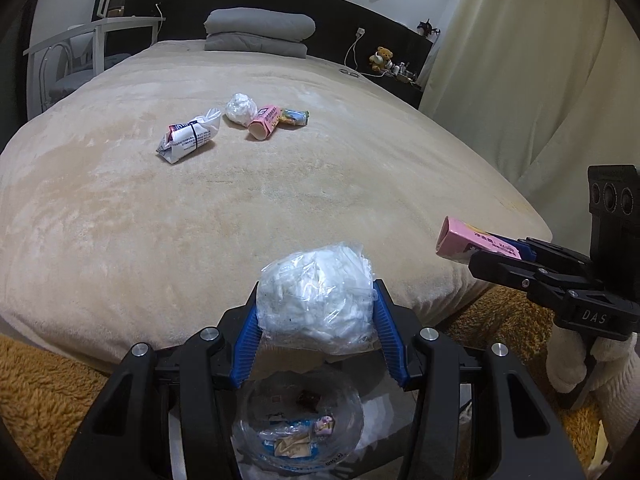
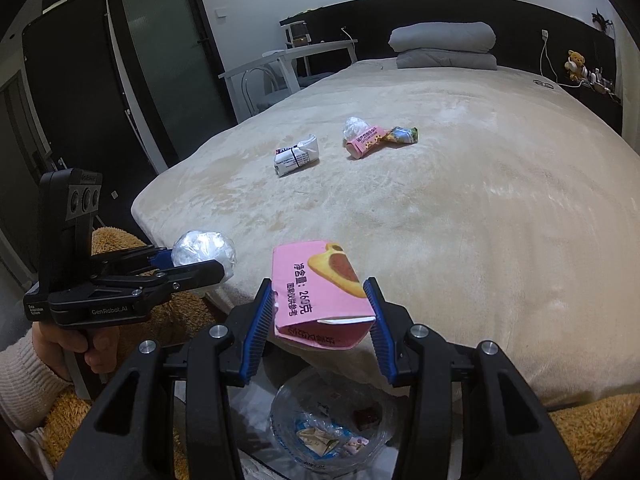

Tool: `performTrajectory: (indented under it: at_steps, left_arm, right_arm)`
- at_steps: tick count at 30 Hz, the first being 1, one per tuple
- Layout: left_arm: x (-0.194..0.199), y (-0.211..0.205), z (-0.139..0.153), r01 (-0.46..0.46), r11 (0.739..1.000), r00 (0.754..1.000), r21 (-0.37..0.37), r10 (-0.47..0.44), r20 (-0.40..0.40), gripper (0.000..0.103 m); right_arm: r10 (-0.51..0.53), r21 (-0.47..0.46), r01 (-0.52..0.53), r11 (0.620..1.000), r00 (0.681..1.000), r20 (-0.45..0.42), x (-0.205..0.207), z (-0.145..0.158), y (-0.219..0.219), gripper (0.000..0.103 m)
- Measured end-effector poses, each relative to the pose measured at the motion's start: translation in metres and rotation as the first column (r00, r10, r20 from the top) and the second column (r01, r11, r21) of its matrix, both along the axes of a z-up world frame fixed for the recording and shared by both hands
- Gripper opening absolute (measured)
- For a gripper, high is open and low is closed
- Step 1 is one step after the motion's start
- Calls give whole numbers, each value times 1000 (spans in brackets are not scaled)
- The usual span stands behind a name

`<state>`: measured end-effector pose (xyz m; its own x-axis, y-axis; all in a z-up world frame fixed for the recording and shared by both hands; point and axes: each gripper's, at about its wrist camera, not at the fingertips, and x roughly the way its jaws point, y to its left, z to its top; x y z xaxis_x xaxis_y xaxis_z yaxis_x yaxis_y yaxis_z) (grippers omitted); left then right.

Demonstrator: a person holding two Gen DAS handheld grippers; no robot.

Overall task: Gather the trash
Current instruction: 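Carry the tissue ball and pink box down over the floor bin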

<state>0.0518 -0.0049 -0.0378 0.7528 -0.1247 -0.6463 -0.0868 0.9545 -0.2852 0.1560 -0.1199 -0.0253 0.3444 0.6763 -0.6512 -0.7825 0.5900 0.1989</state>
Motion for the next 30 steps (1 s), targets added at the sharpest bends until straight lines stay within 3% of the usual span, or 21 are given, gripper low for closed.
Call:
performTrajectory:
  at_steps: [10, 18, 24, 30]
  left_arm:
    - [-15, -23, -8, 37, 999, 999, 1, -37, -22, 50]
    - [-15, -31, -31, 47, 998, 992, -30, -50, -112, 50]
    - [-7, -33, -56, 55, 996, 973, -68, -69, -219, 50]
    - [5, -29, -82, 36, 993, 942, -117, -73, -327, 50]
  right_arm:
    - [-31, -19, 30, 999, 997, -72, -23, -13, -16, 46]
    - [-37, -72, 25, 997, 984, -175, -29, -35, -16, 46]
    - [-56, -145, 15, 989, 958, -281, -22, -60, -11, 46]
    - [-96, -219, 5, 976, 908, -407, -9, -91, -3, 46]
